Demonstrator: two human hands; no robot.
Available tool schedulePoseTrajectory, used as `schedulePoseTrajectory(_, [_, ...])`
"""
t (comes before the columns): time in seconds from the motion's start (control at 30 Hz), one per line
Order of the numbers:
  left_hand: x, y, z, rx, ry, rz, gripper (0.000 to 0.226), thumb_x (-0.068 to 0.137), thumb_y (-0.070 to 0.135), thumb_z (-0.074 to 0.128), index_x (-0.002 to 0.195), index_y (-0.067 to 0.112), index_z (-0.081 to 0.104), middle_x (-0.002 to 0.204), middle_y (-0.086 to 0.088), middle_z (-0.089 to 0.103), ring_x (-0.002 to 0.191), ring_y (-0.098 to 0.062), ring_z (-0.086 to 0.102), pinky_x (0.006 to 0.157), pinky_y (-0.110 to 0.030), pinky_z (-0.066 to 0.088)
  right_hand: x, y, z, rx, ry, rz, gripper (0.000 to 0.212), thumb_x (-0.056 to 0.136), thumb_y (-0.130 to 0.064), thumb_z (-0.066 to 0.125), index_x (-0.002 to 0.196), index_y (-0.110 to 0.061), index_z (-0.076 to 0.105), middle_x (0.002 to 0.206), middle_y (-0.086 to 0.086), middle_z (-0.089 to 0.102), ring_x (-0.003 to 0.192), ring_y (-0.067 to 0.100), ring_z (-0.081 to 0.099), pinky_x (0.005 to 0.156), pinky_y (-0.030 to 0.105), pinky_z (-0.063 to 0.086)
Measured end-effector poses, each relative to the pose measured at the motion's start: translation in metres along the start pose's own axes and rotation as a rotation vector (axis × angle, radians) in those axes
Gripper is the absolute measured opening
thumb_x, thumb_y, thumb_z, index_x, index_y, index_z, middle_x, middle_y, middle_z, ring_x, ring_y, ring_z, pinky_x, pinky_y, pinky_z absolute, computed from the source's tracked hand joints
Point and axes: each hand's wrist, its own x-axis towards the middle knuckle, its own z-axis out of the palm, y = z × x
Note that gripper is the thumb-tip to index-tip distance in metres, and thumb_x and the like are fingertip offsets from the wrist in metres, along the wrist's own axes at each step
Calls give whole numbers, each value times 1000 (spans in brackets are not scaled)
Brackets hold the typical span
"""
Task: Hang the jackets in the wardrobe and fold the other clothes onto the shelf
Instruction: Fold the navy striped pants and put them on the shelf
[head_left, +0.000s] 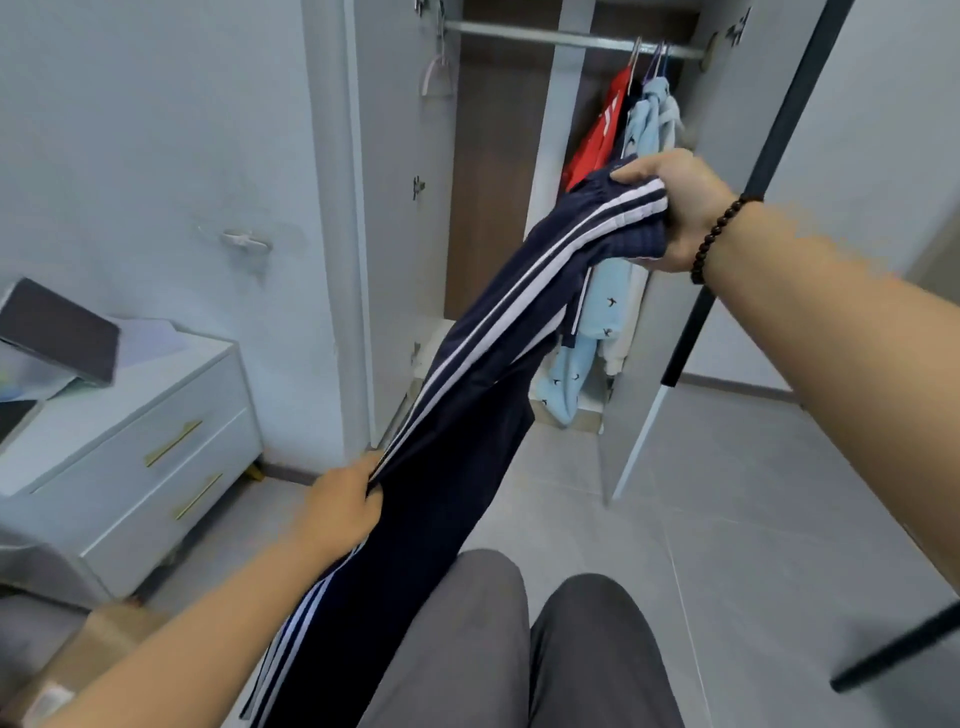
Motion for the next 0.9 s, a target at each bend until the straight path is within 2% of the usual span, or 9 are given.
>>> schedulePoseTrajectory(0.1, [-17,20,8,2,-130,115,55,88,-4,43,140,16,44,113,-13,67,98,-31,63,82,-34,50,-33,8,-44,-85,123,60,29,94,-20,41,80,-7,63,71,7,69,65,23,68,57,28,57])
schedulePoseTrajectory(0.23, [-31,44,17,14,-201,281,65,87,-5,41,143,27,41,124,-3,64,108,-22,62,85,-25,47,-80,20,-110,-250,292,188,21,94,-18,46,85,-5,59,65,10,71,55,24,69,48,33,56])
schedulePoseTrajectory(0.33, [-20,60,14,6,-152,342,60,92,-1,42,139,35,46,122,3,65,107,-19,62,85,-25,46,-110,32,-148,-316,380,299,20,94,-16,47,87,-2,59,64,13,70,52,26,68,44,36,55])
schedulePoseTrajectory(0.47, [23,74,-16,3,-38,291,56,88,-6,43,131,26,56,120,-3,67,108,-25,61,85,-24,41,-120,45,-161,-251,422,296,18,96,-13,43,97,-2,57,68,12,72,56,25,70,46,37,56])
schedulePoseTrajectory(0.57, [47,70,-47,72,14,203,58,85,-11,40,134,16,53,126,-13,63,113,-33,58,91,-28,40,-109,40,-144,-198,403,226,17,97,-11,42,101,-1,56,68,11,72,57,24,71,47,36,56])
schedulePoseTrajectory(0.63, [48,65,-64,74,11,206,59,86,-10,40,135,19,53,126,-9,64,111,-29,58,90,-24,38,-100,28,-130,-199,380,177,18,96,-10,43,102,-1,57,69,12,72,58,25,71,48,35,56])
schedulePoseTrajectory(0.77, [20,64,-76,49,-167,267,70,88,-7,39,120,56,39,111,12,63,99,-10,57,78,-7,37,-94,2,-117,-260,345,119,19,95,-10,45,94,1,60,69,13,72,59,25,71,48,33,56])
schedulePoseTrajectory(0.83, [3,72,-67,41,-253,293,77,87,-7,37,118,63,31,112,15,62,100,-8,60,77,-4,39,-98,-5,-119,-313,352,134,20,95,-11,46,87,0,61,66,12,71,56,24,70,47,32,55])
schedulePoseTrajectory(0.9, [-11,87,-50,48,-342,345,77,85,-6,37,127,59,34,116,12,63,100,-9,62,82,-10,45,-105,-8,-126,-373,384,173,20,94,-12,50,83,0,62,65,12,71,54,23,69,45,31,55])
